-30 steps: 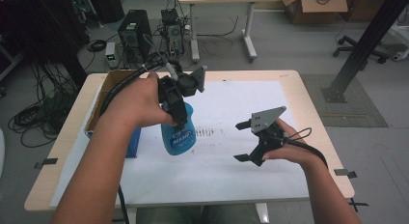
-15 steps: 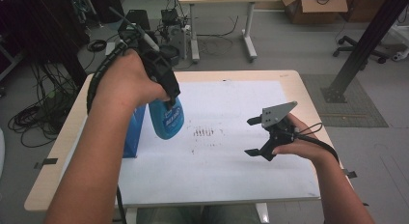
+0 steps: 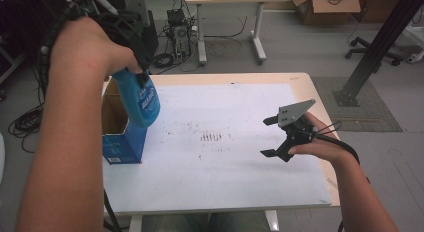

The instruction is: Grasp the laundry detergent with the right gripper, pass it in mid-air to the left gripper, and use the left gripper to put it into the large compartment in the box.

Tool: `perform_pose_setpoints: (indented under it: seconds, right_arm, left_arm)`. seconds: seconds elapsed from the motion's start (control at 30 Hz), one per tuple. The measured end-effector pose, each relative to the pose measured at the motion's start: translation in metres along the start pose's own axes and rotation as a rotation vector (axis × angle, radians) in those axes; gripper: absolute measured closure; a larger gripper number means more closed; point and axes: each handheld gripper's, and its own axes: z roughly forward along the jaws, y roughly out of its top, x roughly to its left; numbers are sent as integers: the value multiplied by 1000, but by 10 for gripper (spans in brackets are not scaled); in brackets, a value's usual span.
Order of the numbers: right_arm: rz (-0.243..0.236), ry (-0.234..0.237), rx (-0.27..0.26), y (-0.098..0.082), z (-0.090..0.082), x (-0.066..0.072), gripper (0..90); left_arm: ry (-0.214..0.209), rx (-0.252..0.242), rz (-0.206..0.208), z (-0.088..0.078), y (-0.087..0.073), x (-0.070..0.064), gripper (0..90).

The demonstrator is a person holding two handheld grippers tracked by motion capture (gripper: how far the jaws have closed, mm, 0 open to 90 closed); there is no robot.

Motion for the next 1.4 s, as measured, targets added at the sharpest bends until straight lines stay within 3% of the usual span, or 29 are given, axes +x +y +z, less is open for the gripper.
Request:
perform_pose_setpoints:
  seconds: [0.1,0.3,0.63,0.83,0.9,1.13,1.4]
  right_arm:
    - [4,0,0,1,-1,-2,16]
    - [5,-4,7,2,0,-3,18]
    - [11,-2,13,2,-1,-4,17]
    - [10,4,19,3,3,-3,18]
    - [9,6,20,4,5,-3,18]
    - [16,6,21,4,6,-4,18]
    - [27,4,24,1,7,-4,18]
  left_arm:
    - [-19,-6,-60,-7,-3,14,388]
    - [-51,-16,-143,-14,-7,42,388]
    - [-36,-9,-244,-9,-5,83,388]
    - [-23,-8,-272,1,1,95,388]
    - [-8,-11,-263,5,2,99,388]
    - [-15,-21,-298,19,6,109,388]
    - [-4,2,-298,39,11,116,388]
